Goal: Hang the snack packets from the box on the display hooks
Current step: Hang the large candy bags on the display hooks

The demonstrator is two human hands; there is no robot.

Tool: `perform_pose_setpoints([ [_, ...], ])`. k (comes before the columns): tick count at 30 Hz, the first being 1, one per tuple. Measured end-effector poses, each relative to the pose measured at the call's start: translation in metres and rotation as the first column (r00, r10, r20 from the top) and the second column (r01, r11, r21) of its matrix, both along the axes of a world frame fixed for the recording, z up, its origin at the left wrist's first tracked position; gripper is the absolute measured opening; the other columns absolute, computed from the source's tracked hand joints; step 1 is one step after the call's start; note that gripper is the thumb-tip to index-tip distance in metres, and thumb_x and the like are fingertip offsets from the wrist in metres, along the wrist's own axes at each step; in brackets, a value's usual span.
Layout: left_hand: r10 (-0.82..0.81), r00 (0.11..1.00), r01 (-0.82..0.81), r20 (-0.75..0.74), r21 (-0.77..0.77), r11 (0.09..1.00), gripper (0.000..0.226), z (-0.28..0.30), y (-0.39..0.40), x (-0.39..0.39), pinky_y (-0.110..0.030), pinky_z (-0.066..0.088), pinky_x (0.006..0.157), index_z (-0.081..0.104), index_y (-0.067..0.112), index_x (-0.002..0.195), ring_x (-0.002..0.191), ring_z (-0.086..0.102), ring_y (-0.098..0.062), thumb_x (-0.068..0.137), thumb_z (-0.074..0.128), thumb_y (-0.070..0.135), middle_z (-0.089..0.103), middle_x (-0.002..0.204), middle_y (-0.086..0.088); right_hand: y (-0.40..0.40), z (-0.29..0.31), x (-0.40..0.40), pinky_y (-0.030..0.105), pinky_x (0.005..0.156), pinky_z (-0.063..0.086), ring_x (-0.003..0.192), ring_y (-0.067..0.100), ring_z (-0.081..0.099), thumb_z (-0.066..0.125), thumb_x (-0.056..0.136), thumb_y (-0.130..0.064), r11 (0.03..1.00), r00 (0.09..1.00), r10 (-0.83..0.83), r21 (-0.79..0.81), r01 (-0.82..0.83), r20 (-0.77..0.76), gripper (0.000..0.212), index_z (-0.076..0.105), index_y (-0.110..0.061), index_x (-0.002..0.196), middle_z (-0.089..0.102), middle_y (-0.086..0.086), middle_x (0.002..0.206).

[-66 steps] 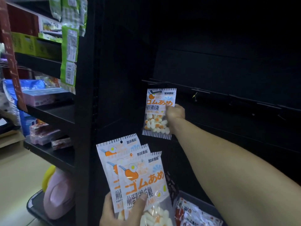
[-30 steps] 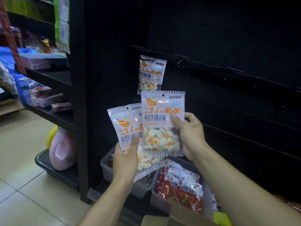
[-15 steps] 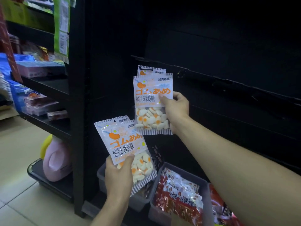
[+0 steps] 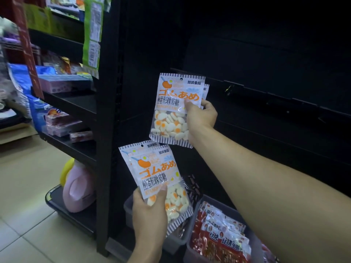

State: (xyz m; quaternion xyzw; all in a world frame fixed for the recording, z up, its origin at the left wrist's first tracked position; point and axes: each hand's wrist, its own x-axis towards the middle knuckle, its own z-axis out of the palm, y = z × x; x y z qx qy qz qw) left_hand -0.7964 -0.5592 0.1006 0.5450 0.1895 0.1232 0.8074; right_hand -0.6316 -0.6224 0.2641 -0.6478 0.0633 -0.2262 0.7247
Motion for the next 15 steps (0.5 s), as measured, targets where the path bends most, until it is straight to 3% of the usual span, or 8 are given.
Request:
perform_pose_setpoints([
  [4, 0.007, 1.0, -0.007, 0.008, 0.011, 1.0, 0.026, 0.001, -0.004, -0.002, -0.022, 0.048, 0.057, 0.063, 0.026, 0.118, 0.078, 0.073, -0.006, 0.097, 0.075, 0.034, 0.077, 0.1, 0.01, -0.002, 0.001, -0.005, 0.044, 0.08, 0.066, 0.085, 0.022, 0.078, 0.081, 0.089, -0.025, 1.0, 1.0, -0.001, -0.004, 0.001, -0.024, 0.016, 0.066, -0.026, 0.093, 0.077, 0.0, 0.096],
  [9, 0.021, 1.0, -0.021, 0.017, 0.001, 1.0, 0.033, 0.001, -0.01, -0.004, -0.023, 0.047, 0.061, 0.062, 0.024, 0.125, 0.084, 0.073, -0.006, 0.097, 0.075, 0.033, 0.075, 0.104, 0.011, -0.005, 0.005, -0.011, 0.032, 0.07, 0.063, 0.079, 0.017, 0.075, 0.078, 0.092, -0.023, 0.999, 0.998, 0.006, -0.035, -0.008, -0.057, 0.013, 0.07, -0.02, 0.1, 0.077, -0.001, 0.095],
  [13, 0.03, 0.999, -0.03, 0.016, -0.004, 1.0, 0.032, -0.001, -0.013, -0.003, -0.026, 0.049, 0.065, 0.062, 0.026, 0.124, 0.089, 0.074, -0.01, 0.096, 0.076, 0.032, 0.076, 0.107, 0.01, -0.008, 0.009, -0.012, 0.04, 0.083, 0.064, 0.085, 0.02, 0.076, 0.078, 0.091, -0.022, 0.999, 0.996, 0.026, -0.027, -0.028, -0.089, 0.01, 0.068, -0.022, 0.093, 0.077, 0.0, 0.093],
  [15, 0.037, 0.999, -0.037, 0.019, -0.006, 0.999, 0.031, 0.0, -0.014, -0.003, -0.026, 0.049, 0.065, 0.063, 0.026, 0.123, 0.089, 0.073, -0.009, 0.096, 0.076, 0.031, 0.075, 0.104, 0.012, -0.01, 0.014, -0.012, 0.035, 0.08, 0.063, 0.081, 0.018, 0.074, 0.078, 0.091, -0.021, 0.998, 0.995, 0.036, -0.04, -0.04, -0.097, 0.01, 0.068, -0.022, 0.094, 0.077, 0.0, 0.094],
])
